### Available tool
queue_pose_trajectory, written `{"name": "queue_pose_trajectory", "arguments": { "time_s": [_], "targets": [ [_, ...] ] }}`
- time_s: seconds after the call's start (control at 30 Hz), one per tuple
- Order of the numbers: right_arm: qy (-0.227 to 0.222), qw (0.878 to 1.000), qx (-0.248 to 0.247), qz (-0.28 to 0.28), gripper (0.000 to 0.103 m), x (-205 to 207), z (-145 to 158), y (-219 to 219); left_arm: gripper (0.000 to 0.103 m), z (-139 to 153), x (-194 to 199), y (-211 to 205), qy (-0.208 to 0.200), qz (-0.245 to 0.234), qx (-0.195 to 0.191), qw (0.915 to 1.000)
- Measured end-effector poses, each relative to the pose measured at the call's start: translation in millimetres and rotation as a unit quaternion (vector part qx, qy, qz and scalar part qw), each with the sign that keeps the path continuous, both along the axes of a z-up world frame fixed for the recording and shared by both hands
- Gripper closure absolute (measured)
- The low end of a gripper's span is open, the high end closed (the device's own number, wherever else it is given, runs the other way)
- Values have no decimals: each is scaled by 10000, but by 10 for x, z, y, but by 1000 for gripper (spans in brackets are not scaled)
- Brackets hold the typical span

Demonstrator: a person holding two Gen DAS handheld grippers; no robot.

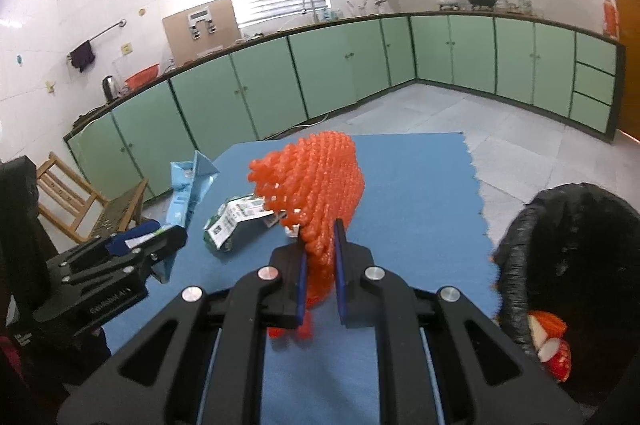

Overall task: Collect trash
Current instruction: 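Carry the milk carton and orange net over the bin and open both tools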

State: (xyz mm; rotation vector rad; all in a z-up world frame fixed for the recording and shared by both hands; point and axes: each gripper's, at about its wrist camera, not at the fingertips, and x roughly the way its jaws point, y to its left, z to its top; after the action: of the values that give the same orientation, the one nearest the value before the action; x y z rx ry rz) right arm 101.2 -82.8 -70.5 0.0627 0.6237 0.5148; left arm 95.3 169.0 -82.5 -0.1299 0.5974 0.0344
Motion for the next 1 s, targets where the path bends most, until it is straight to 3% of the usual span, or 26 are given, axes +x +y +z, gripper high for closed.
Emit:
{"name": "queue_pose_trajectory", "arguments": {
  "time_s": [0.5,1.0],
  "targets": [
    [-59,9967,-200,-781,93,-113,119,-748,56,216,117,-644,-152,-566,77,9983],
    [-17,9836,-393,-1757,93,-68,33,-1926,56,253,504,-1795,-220,-1537,59,9879]
  ]
}}
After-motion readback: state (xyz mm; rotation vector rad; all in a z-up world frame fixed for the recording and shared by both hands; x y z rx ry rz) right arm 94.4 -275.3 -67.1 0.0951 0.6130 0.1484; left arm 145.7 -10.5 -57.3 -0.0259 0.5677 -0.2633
